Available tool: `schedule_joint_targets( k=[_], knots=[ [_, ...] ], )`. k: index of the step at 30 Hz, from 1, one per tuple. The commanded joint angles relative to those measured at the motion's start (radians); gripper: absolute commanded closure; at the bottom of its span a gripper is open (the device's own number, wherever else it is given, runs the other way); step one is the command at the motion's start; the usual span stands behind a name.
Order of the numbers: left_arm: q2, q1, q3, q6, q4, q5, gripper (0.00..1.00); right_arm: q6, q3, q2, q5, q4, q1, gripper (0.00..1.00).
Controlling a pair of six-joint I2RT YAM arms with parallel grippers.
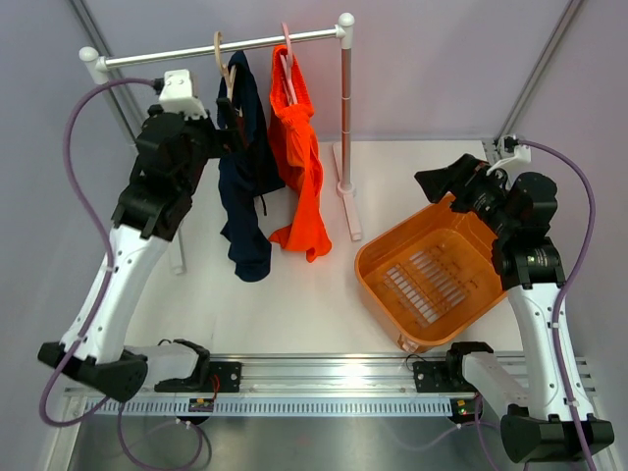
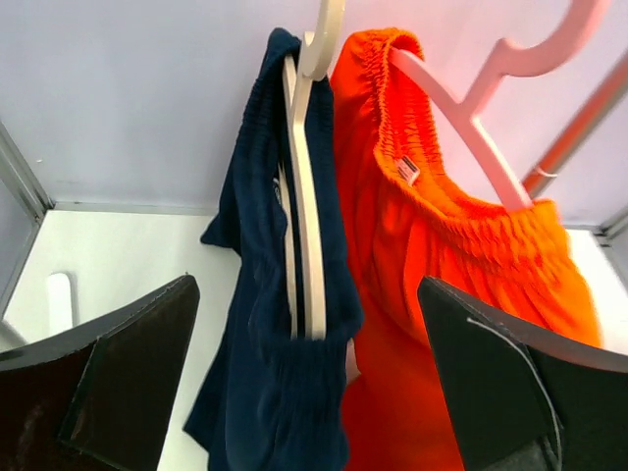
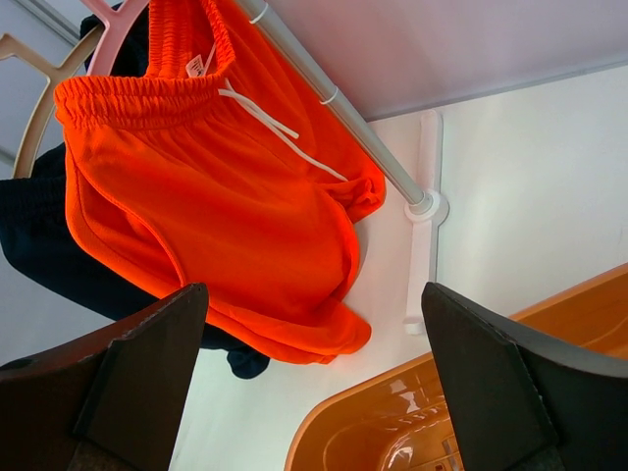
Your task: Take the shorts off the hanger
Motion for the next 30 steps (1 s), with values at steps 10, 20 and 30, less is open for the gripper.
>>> schedule_joint_targets(
  k=[10, 20, 30],
  knots=[
    [0.359, 0.001, 0.364, 0.193, 0.094, -0.119, 0.01, -0.03, 0.021, 0.001, 0.003, -0.004, 0.001, 0.01],
    [0.478, 0.023, 0.501, 0.239, 0.029, -0.139, 0.16, -0.065, 0.026, 0.013, 0.043, -0.032, 0.001, 0.01],
    [0.506, 0.053, 0.486, 0.173, -0.018, -0.053, 0.29, -0.061, 0.027, 0.027, 0.04, -0.023, 0.001, 0.01]
  ],
)
